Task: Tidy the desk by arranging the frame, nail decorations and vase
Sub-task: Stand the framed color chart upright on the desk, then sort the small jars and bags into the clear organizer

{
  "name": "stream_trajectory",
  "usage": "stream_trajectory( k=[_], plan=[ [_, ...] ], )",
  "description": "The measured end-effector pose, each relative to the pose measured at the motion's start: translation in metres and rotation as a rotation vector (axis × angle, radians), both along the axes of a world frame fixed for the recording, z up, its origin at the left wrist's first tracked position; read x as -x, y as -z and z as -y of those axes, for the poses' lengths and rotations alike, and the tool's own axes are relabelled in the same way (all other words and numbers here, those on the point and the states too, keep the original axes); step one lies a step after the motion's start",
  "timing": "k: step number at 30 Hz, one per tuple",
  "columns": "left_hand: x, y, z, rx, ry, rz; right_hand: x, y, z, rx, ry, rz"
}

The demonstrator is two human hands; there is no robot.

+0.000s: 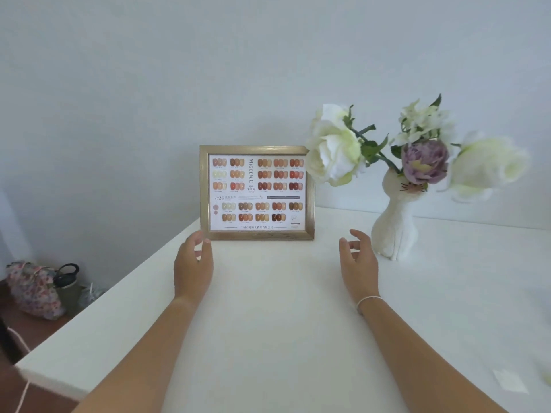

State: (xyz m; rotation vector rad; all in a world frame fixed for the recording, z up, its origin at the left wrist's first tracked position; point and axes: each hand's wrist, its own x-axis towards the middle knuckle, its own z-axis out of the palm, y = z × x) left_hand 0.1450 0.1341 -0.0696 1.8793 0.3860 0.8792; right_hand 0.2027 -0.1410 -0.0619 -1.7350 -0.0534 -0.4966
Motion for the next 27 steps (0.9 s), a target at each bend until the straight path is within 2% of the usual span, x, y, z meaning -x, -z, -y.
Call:
stream_trajectory(
  k=[11, 19, 27],
  plan=[
    [0.070, 0.002, 0.081, -0.125, 0.197, -0.052, 0.096, 0.002, 0.042, 0.111, -0.140, -0.057],
    [0.088, -0.001, 0.167, -0.270, 0.483, -0.078, 0.135, -0.023, 0.109, 0.347, -0.284, -0.021],
    [0.076, -0.010, 0.259, -0.362, 0.724, -0.104, 0.146, -0.046, 0.209, 0.660, -0.243, -0.038]
  ],
)
